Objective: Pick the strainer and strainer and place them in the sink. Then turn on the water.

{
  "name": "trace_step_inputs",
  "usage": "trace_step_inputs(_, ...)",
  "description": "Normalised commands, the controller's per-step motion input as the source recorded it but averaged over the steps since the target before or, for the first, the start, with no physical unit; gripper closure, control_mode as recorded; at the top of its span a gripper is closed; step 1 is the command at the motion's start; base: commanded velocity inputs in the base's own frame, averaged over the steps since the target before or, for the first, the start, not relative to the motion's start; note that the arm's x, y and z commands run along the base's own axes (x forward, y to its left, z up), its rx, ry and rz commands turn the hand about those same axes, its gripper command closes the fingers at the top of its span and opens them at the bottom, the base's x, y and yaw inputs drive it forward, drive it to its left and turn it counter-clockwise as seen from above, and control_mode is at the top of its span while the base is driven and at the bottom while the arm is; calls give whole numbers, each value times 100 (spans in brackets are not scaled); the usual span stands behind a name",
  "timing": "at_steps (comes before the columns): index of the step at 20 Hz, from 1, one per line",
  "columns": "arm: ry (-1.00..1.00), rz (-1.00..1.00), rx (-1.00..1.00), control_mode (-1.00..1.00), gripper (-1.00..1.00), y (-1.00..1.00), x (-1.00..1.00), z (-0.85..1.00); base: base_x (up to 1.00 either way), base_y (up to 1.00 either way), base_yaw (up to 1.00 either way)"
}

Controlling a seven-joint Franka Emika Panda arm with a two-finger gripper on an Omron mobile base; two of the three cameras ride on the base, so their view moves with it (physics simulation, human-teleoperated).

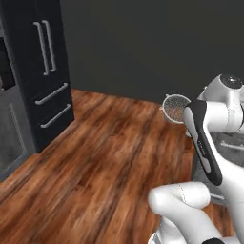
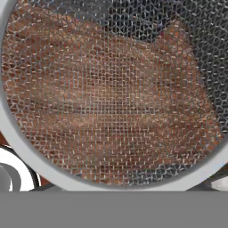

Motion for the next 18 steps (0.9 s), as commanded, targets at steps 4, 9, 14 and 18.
trace_step_inputs(4, 0, 0, 0, 100, 100, 0, 0, 0, 17, 26, 90)
trace_step_inputs(9, 0, 0, 0, 100, 100, 0, 0, 0, 26, 16, 91)
trace_step_inputs(14, 0, 0, 0, 100, 100, 0, 0, 0, 16, 12, 95)
trace_step_inputs(18, 0, 0, 0, 100, 100, 0, 0, 0, 19, 3, 98)
